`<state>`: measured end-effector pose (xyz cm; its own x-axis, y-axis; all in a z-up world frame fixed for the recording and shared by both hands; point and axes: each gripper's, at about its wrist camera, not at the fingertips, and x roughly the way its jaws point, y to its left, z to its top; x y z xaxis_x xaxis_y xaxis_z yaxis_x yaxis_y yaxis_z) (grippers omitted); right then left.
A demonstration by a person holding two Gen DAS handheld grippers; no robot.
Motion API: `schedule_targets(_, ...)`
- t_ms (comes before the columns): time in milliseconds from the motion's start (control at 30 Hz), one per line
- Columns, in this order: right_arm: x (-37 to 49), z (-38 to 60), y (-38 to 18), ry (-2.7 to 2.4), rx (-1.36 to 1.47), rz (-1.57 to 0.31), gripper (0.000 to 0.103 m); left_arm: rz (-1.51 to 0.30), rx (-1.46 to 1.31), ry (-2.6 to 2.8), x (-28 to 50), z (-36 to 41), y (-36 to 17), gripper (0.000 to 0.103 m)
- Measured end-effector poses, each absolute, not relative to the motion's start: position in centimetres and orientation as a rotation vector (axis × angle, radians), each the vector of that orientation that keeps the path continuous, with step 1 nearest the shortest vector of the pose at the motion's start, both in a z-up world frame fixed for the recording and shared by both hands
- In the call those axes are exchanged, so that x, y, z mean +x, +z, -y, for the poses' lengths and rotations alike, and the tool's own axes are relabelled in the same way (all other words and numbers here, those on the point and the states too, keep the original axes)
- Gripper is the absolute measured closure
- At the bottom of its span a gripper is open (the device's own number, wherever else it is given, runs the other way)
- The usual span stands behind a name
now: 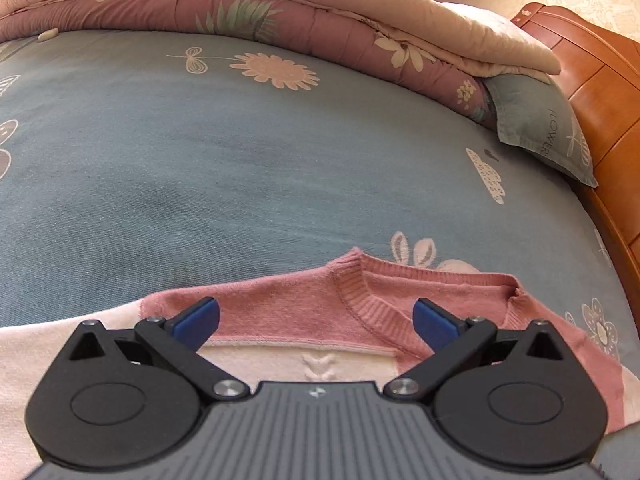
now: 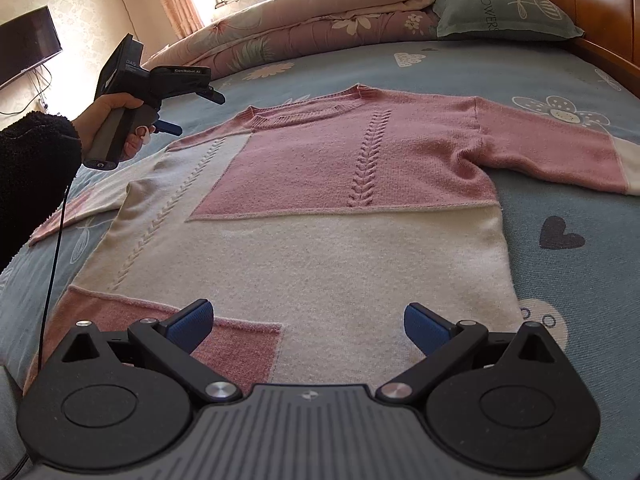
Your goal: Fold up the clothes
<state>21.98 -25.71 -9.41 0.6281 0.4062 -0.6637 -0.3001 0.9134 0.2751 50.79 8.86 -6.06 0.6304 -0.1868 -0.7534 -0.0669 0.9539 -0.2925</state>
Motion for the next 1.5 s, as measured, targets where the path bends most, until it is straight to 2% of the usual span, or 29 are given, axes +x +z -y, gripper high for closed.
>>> schedule_targets(233, 21.2, 26.2, -8.5, 0.416, 0.148, -0.761, 0.0, -1.018, -0.165, -0.376, 48.6, 3.5, -3.7, 0.001)
schedule_targets(367, 20.9, 27.1, -8.2, 0.415, 0.176, -0.748, 0.0, -1.05, 0.04, -0.481, 46.9, 11.7, -6.0, 0.001)
schedule_targets(500, 20.6, 28.3, -8.1, 0.415, 0.21, -0.735, 0.0, -1.006, 0.19, -0.495, 45.9, 16.0, -8.7, 0.001)
schedule_targets(833, 21.2, 30.1, -8.9, 0.433, 0.288, -0.751, 0.0, -0.907, 0.296, -0.503, 48.6, 21.0, -10.8, 0.0)
schedule_targets(1100, 21.8, 30.5, -9.3, 0.447, 0.315, -0.765, 0.0, -0.931, 0.168, -0.494, 53.8, 22.3, -11.1, 0.0)
schedule_targets(1300, 21.6, 30.8, -9.3, 0.447, 0.334, -0.763, 0.0, -0.94, 0.025, -0.487, 54.2, 20.4, -10.3, 0.001)
schedule_targets(1400, 21.7, 30.7, -9.4, 0.458, 0.331, -0.765, 0.0, -0.958, 0.053, -0.461, 55.0, 20.8, -11.0, 0.001)
schedule_targets(1500, 21.8, 30.6, -9.5, 0.456, 0.33, -0.771, 0.0, -0.903, 0.158, -0.424, 55.9, 22.6, -11.5, 0.001)
